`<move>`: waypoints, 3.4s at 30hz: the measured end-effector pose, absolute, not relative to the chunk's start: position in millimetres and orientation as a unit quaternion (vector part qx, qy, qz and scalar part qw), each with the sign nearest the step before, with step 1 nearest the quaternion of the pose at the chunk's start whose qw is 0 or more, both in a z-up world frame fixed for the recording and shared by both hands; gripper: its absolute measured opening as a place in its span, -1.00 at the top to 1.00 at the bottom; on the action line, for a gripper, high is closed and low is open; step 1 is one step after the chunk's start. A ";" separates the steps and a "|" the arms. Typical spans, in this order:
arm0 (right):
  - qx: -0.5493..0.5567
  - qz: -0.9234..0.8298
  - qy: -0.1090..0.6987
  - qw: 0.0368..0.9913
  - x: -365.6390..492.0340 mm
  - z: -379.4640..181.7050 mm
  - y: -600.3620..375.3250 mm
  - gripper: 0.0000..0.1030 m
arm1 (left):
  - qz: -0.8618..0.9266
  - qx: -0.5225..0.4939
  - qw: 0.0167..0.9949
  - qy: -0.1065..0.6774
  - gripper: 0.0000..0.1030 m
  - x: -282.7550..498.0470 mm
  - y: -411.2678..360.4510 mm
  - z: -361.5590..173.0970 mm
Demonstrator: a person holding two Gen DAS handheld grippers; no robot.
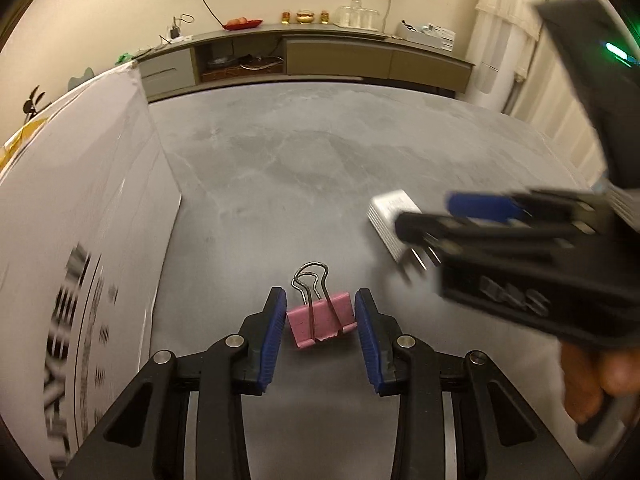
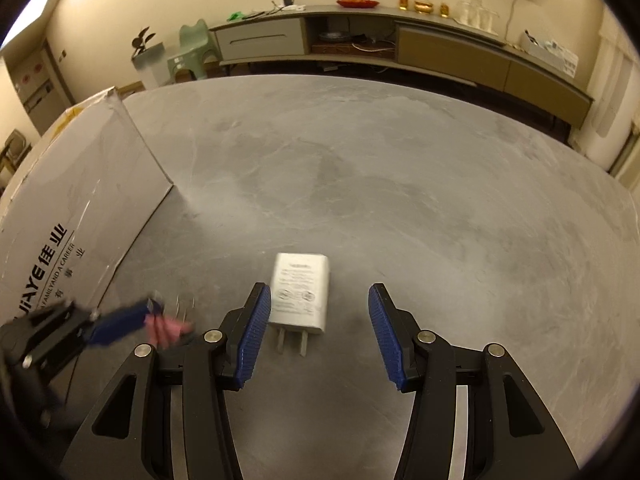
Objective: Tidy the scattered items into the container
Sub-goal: 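Grasp the pink binder clip with the left gripper while the right gripper grasps the white charger, then carry the binder clip and charger over the yellow-lined box with both grippers, then open the left gripper to drop the clip while the right gripper releases the charger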
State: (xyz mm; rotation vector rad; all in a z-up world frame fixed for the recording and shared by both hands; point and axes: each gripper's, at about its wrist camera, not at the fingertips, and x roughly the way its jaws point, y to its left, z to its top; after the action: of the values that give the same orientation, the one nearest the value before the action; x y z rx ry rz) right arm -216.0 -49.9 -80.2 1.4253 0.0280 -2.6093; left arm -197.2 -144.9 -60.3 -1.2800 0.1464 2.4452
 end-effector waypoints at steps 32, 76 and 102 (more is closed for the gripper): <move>0.387 -0.910 -0.083 0.122 -133.7 26.5 -59.5 0.37 | 0.898 -0.355 0.261 -0.012 0.29 -128.9 -197.1 58.7; 0.308 -0.927 -0.008 0.212 -64.2 91.2 -203.3 0.37 | 0.935 -0.318 0.144 -0.058 0.29 -96.2 -353.8 102.8; 0.340 -0.915 0.025 0.213 -123.3 45.2 -261.8 0.37 | 0.906 -0.388 0.145 -0.087 0.29 -120.7 -380.9 58.0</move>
State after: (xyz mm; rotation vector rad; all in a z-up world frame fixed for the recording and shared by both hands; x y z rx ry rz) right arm -123.3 -261.8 45.2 0.9445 0.0702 -2.5409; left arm -120.7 -380.9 58.0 -1.1186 -0.2516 2.6091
